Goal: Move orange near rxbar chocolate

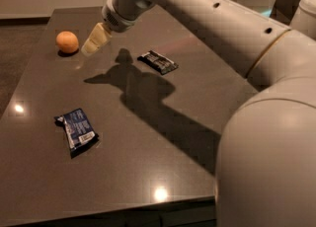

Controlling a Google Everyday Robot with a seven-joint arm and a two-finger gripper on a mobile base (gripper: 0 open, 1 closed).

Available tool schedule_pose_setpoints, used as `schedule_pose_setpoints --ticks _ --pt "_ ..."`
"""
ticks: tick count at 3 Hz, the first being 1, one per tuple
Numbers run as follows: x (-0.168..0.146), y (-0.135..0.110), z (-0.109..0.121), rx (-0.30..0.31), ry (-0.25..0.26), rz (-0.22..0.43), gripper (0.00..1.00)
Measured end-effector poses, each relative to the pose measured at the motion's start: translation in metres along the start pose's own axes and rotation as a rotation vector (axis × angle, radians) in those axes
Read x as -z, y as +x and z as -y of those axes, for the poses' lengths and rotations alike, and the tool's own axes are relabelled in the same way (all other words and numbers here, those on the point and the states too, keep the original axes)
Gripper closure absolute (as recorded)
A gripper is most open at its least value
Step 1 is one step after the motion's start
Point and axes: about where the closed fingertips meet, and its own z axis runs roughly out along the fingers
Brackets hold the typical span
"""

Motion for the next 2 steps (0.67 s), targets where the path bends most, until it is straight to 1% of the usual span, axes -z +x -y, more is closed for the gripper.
schedule_pose_setpoints --ticks 1,2 --pt "-0.026 -0.019 -0.013 -0.011 -0.021 0.005 0.00" --pt "-0.054 -0.040 -0.023 -0.012 -0.034 -0.010 0.00"
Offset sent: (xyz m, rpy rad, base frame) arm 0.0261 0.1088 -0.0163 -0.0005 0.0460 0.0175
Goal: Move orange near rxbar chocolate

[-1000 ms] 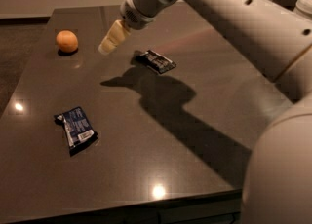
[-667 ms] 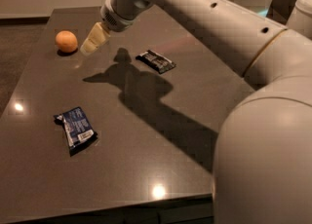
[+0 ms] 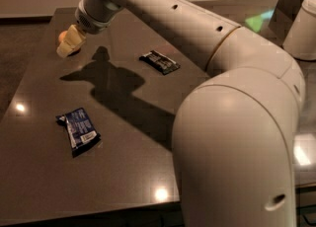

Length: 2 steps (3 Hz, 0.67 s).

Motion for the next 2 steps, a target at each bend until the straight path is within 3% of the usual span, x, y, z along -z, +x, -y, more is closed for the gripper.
schedule_pose_setpoints --ticks 2 --pt "-0.039 -0.024 0.012 -0.035 0.051 -0.032 0.00"
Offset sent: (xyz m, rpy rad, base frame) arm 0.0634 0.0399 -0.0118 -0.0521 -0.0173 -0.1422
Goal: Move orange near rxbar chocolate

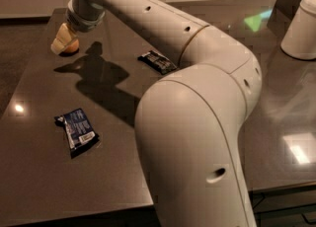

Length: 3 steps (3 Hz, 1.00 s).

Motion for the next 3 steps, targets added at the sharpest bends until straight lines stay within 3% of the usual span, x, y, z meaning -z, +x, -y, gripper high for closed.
schedule_pose_setpoints --ticks 1,3 --pt "-0.017 -0.003 0.007 -0.014 0.019 -0.021 0.00" --pt "-0.043 -0.001 0.005 -0.014 0.006 -0.054 0.00"
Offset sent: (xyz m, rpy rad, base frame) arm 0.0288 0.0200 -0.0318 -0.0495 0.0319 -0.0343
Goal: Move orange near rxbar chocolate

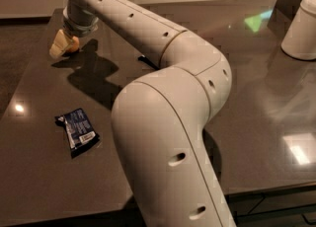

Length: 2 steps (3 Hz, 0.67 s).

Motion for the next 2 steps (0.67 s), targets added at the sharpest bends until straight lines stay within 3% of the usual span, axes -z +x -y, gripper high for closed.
schedule_pose_setpoints --ticks 2 --pt "-0.0025 -0.0111 -0.0055 0.013 -0.036 0.015 0.46"
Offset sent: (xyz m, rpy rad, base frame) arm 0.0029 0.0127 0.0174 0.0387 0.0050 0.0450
